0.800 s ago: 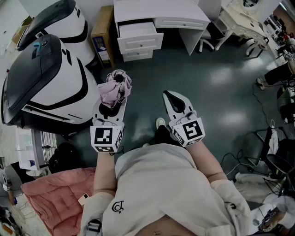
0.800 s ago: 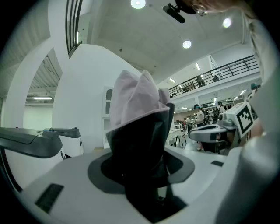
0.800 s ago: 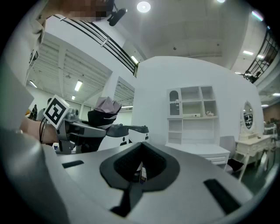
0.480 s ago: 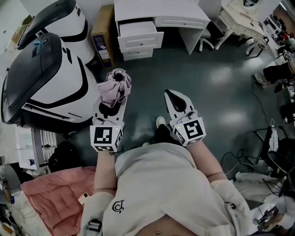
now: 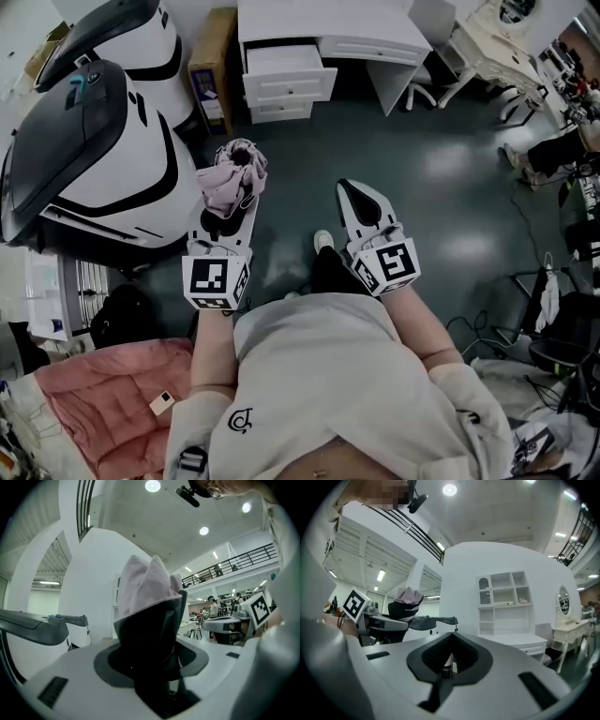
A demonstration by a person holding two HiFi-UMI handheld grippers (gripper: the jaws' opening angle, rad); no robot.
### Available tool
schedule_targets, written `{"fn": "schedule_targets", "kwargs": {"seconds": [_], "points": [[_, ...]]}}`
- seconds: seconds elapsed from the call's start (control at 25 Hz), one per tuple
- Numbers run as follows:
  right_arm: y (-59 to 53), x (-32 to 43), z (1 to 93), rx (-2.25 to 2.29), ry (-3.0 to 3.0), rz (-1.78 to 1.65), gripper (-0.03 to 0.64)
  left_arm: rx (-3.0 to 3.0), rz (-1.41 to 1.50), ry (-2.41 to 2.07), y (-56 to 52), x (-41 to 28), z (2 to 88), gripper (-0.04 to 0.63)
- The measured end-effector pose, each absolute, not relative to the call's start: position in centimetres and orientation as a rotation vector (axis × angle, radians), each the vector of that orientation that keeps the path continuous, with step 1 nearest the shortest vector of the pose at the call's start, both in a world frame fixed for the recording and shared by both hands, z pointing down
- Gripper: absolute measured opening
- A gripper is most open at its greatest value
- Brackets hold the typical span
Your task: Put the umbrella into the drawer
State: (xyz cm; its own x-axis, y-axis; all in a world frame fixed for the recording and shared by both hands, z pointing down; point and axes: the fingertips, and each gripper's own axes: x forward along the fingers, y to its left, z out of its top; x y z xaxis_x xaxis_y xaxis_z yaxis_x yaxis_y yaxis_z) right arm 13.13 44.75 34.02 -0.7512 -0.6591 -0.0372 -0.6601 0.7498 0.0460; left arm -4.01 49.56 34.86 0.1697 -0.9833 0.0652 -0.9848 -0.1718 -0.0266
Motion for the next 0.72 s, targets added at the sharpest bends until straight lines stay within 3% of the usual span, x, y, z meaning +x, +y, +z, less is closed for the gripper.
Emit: {"fn": "schedule_targets", "kwargs": {"seconds": [0.72], "points": [[20.0,12.0,34.8,-0.936,2.988,0.022,0.006,2.191,0.120,-2.148,28.8,-5.0,35.7,0.227]]}}
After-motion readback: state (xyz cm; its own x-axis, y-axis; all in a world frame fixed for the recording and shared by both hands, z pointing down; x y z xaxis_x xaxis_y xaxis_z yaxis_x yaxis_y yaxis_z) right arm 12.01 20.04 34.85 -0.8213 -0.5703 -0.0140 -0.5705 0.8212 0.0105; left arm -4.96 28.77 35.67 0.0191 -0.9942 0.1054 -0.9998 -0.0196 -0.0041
